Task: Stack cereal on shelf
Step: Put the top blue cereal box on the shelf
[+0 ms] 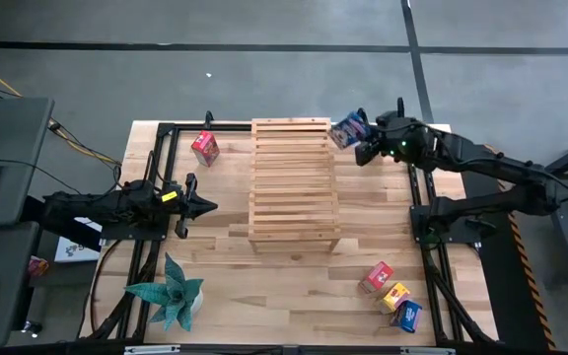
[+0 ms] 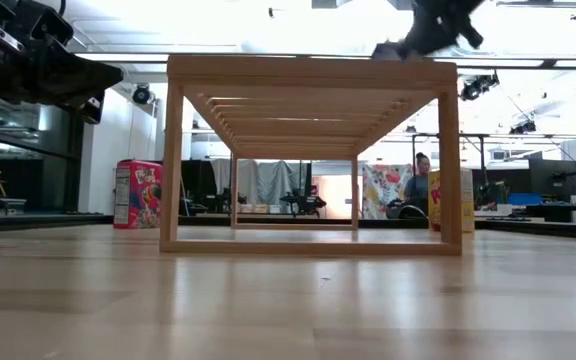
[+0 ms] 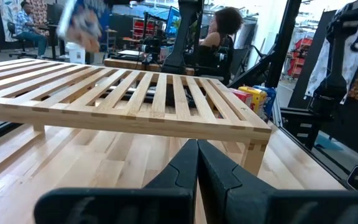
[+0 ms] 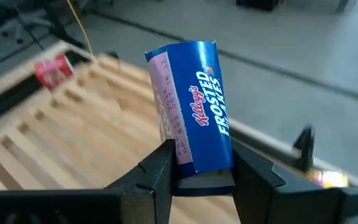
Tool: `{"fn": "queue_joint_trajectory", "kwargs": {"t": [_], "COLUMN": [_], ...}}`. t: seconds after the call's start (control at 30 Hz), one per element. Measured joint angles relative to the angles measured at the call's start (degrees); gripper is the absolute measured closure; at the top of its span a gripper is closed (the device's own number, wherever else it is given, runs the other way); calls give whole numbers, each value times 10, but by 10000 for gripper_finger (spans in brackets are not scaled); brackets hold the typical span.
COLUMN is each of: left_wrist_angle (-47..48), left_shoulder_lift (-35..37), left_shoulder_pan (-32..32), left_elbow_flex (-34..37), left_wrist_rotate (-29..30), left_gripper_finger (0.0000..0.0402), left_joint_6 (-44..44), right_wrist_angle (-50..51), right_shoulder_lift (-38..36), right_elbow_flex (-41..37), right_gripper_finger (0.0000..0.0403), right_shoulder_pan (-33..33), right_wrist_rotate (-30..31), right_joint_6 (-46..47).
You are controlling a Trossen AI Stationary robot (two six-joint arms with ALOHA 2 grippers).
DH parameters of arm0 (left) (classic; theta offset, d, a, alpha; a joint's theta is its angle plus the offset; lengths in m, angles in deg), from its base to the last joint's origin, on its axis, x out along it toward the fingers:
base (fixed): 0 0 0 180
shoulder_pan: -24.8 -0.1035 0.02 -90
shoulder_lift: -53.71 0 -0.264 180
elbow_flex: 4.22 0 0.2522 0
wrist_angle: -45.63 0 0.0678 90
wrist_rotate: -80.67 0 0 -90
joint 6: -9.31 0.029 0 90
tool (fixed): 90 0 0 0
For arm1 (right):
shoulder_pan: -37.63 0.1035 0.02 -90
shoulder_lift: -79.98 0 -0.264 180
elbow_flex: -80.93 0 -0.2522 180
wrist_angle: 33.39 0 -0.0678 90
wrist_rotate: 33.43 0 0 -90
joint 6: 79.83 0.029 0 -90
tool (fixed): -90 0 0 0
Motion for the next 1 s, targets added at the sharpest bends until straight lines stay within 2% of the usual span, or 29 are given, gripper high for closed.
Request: {"fn": "queue_joint_trajectory", "kwargs": {"t": [0.07, 0.23, 0.33, 0.5, 0.6, 0.8, 1.0], "left_wrist_angle": [0, 0, 0, 0, 0, 0, 0], "left_shoulder_lift": [0, 0, 0, 0, 0, 0, 0], "left_shoulder_pan": [0, 0, 0, 0, 0, 0, 0], "left_elbow_flex": [0, 0, 0, 0, 0, 0, 0], "left_wrist_rotate": [0, 0, 0, 0, 0, 0, 0], "left_gripper_finger": [402, 401, 401, 402, 402, 402, 402], "left_joint_6": [0, 0, 0, 0, 0, 0, 0], "right_wrist_angle": [-1, 40, 117, 258, 303, 334, 349], "right_shoulder_lift": [16, 97, 169, 288, 340, 396, 402], "right_elbow_flex": [31, 121, 195, 318, 375, 434, 440], "right_gripper_finger": [281, 281, 281, 281, 281, 281, 281], "right_shoulder_pan": [7, 8, 8, 8, 7, 6, -15], "right_wrist_rotate": [15, -3, 1, 61, 76, 74, 33], "right_joint_6": [-8, 3, 31, 76, 90, 111, 160]}}
